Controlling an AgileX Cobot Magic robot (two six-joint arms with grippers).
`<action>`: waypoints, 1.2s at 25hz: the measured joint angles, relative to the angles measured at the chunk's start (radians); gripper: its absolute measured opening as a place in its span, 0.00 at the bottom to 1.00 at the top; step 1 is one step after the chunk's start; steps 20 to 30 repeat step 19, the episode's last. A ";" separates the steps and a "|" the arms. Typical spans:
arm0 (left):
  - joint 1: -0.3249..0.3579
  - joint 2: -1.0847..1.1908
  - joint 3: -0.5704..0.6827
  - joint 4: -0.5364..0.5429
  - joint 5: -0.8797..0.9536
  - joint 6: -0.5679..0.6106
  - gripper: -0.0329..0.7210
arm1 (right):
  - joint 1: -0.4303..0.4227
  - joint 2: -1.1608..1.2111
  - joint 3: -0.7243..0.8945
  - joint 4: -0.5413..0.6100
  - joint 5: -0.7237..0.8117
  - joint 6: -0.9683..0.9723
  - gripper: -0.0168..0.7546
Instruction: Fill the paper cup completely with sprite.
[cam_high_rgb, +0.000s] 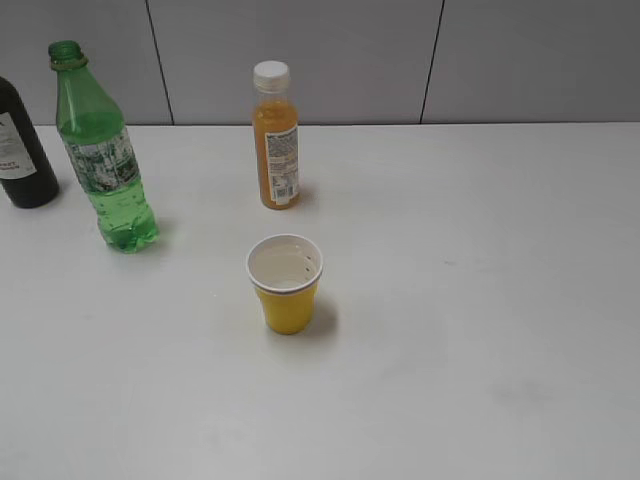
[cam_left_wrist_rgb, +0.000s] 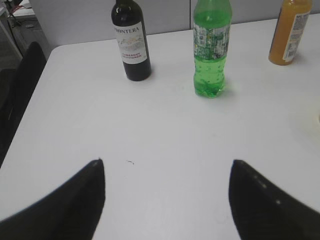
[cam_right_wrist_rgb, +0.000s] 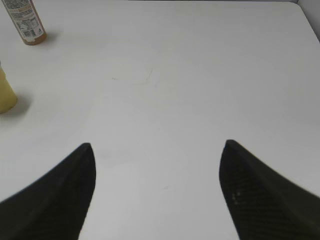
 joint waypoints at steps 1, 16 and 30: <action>0.000 0.000 0.000 0.000 0.000 0.000 0.82 | 0.000 0.000 0.000 0.000 0.000 0.000 0.79; 0.026 0.000 0.000 0.011 0.000 0.000 0.82 | 0.000 0.000 0.000 0.000 0.000 0.000 0.79; 0.042 0.000 0.000 0.011 0.000 0.000 0.82 | 0.000 0.000 0.000 0.000 0.000 0.000 0.79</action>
